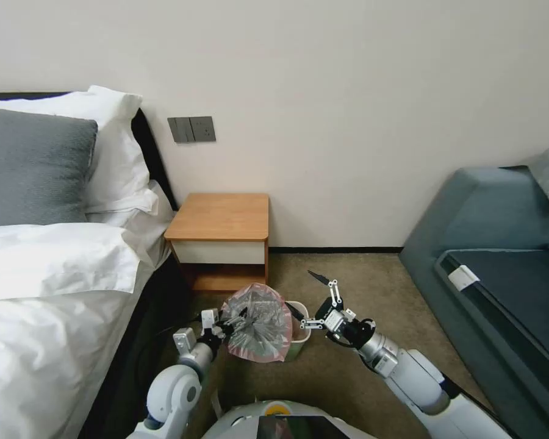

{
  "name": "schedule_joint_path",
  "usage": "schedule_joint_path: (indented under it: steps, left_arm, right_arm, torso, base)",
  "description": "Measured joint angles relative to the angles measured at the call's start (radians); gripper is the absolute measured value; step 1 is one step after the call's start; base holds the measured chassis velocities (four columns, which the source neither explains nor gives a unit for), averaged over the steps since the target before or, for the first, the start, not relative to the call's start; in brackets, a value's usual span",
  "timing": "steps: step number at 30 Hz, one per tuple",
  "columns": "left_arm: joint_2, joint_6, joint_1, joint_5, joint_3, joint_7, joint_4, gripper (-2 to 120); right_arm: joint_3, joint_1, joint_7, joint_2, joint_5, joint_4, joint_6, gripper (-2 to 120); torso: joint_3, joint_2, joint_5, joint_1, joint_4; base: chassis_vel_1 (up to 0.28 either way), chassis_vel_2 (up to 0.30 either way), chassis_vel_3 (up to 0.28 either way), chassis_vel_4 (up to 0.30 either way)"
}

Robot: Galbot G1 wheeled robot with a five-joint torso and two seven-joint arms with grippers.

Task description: Pick up the garbage bag from the table and place it over the trash can.

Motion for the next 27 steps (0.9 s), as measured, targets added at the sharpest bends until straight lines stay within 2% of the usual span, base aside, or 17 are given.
schedule_joint_path:
  steps: [2,4,7,8,10,12,14,16,17,18,19,22,26,27]
  left_arm:
    - [-0.003,0.073,-0.009,-0.002,-0.014,-0.004,-0.012,89]
    - [-0.004,0.095,-0.013,-0.003,-0.018,-0.004,-0.015,87]
    - [-0.014,0.199,-0.044,-0.014,-0.045,0.022,-0.026,78]
    - [-0.014,0.199,-0.044,-0.014,-0.045,0.022,-0.026,78]
    - [-0.024,0.229,-0.076,-0.019,-0.061,0.044,-0.027,66]
    - [-0.026,0.233,-0.087,-0.017,-0.062,0.049,-0.023,63]
    - [-0.027,0.235,-0.097,0.012,-0.061,0.065,-0.008,51]
    - [-0.026,0.235,-0.097,0.019,-0.061,0.071,-0.004,50]
    - [-0.02,0.235,-0.096,0.053,-0.06,0.106,0.009,41]
    - [-0.02,0.235,-0.096,0.053,-0.06,0.106,0.009,41]
    - [-0.011,0.235,-0.085,0.104,-0.061,0.141,0.017,35]
    - [0.001,0.233,-0.068,0.127,-0.063,0.165,0.02,37]
    - [0.007,0.231,-0.052,0.148,-0.064,0.179,0.024,31]
    - [0.007,0.23,-0.048,0.152,-0.063,0.18,0.024,34]
  right_arm:
    - [-0.002,0.0,0.0,0.0,0.001,0.0,0.001,100]
    - [-0.002,0.0,0.0,0.001,0.002,0.0,0.001,100]
    - [-0.007,0.003,0.0,-0.001,0.006,0.004,0.001,100]
    - [-0.007,0.003,0.0,-0.001,0.006,0.004,0.001,100]
    - [-0.008,0.001,0.0,-0.001,0.008,0.007,0.001,100]
    - [-0.008,-0.002,0.001,-0.001,0.009,0.01,0.001,100]
    - [-0.005,-0.01,0.002,-0.001,0.012,0.018,0.001,100]
    - [-0.005,-0.011,0.002,-0.001,0.012,0.019,0.001,100]
    - [-0.003,-0.014,0.002,0.0,0.013,0.025,0.001,100]
    - [-0.003,-0.014,0.002,0.0,0.013,0.025,0.001,100]
    - [-0.002,-0.014,0.002,0.0,0.015,0.029,0.001,100]
    - [-0.003,-0.013,0.002,0.0,0.015,0.033,0.0,100]
    - [-0.009,-0.01,0.0,0.005,0.015,0.038,-0.004,100]
    - [-0.012,-0.01,-0.001,0.007,0.014,0.039,-0.005,100]
  torso:
    - [0.0,0.0,-0.0001,0.0,0.0]
    - [0.0,0.0,-0.0001,0.0,0.0]
    - [0.0,0.0,-0.0001,0.0,0.0]
    - [0.0,0.0,-0.0001,0.0,0.0]
    - [0.0,0.0,-0.0001,0.0,0.0]
    - [0.0,0.0,0.0,0.0,-0.0003]
    - [0.0,0.0,-0.0001,0.0,-0.0002]
    - [0.0,0.0,-0.0001,0.0,-0.0001]
    - [0.0,0.0,-0.0002,0.0,-0.0002]
    - [0.0,0.0,-0.0002,0.0,-0.0002]
    - [0.0,0.0,-0.0001,0.0,0.0]
    - [0.0,0.0,-0.0001,0.0,0.0001]
    - [0.0,0.0,-0.0001,0.0,0.0]
    - [0.0,0.0,0.0,0.0,0.0001]
  base:
    - [0.0,0.0,0.0,0.0]
    - [0.0,0.0,0.0,0.0]
    - [0.0,0.0,0.0,0.0]
    - [0.0,0.0,0.0,0.0]
    - [0.0,0.0,0.0,0.0]
    - [0.0,0.0,0.0,0.0]
    - [0.0,0.0,0.0,0.0]
    - [0.0,0.0,0.0,0.0]
    - [0.0,0.0,0.0,0.0]
    - [0.0,0.0,0.0,0.0]
    - [0.0,0.0,0.0,0.0]
    - [0.0,0.0,0.0,0.0]
    - [0.0,0.0,0.0,0.0]
    - [0.0,0.0,0.0,0.0]
